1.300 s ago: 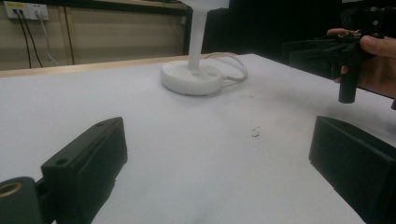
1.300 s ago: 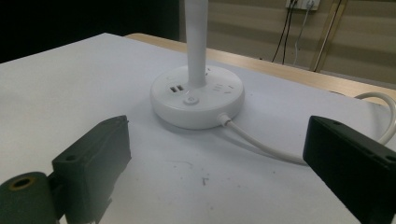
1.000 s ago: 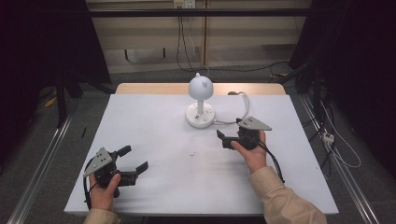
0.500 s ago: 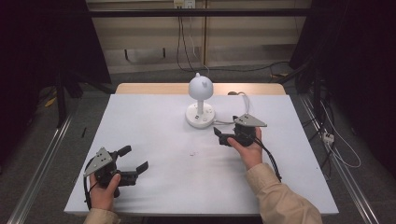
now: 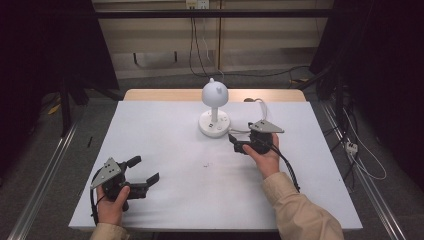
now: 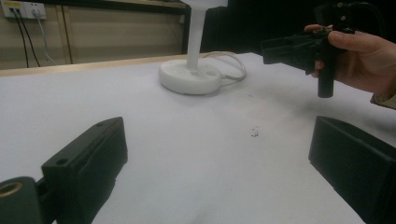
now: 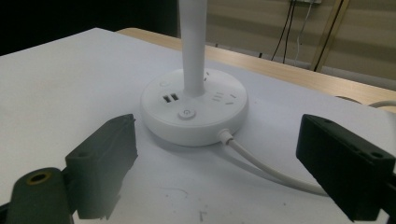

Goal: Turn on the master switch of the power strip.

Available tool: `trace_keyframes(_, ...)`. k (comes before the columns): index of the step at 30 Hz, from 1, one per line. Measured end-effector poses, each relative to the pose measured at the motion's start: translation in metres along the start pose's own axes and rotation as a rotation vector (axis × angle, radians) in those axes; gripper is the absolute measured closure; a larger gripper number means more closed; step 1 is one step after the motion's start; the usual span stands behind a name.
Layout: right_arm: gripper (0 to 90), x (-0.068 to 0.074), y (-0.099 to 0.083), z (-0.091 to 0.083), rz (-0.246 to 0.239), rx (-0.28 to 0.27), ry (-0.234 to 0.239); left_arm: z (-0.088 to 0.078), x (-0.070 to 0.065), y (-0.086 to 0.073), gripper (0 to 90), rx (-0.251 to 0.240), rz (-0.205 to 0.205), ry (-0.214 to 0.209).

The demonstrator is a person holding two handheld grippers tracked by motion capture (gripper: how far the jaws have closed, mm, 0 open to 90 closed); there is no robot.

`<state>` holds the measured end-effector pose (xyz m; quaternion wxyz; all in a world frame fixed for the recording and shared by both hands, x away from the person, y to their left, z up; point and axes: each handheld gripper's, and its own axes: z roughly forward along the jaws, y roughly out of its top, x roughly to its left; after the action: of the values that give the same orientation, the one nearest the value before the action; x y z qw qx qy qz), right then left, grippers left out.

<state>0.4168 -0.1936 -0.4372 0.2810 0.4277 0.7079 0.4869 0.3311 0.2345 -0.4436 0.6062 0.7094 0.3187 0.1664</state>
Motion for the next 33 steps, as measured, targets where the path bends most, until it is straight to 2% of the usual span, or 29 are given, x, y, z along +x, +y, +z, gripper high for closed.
trace_keyframes(15, 20.6, 0.001, 0.008, 0.01, 0.0, 0.006, 0.013, 0.0, 0.0, 0.0, 4.1, -0.003, -0.004, 0.0)
trace_keyframes(21, 28.3, 0.002, 0.009, 0.014, 0.008, 0.015, 0.034, 0.0, 0.001, 0.0, 4.1, -0.006, -0.005, 0.001)
trace_keyframes(28, 43.8, 0.003, 0.01, 0.017, 0.004, 0.021, 0.057, 0.001, 0.001, 0.0, 4.1, -0.004, -0.003, -0.001)
trace_keyframes(33, 51.1, 0.001, 0.011, 0.02, 0.011, 0.029, 0.069, 0.001, 0.0, 0.0, 4.2, -0.003, -0.007, -0.002)
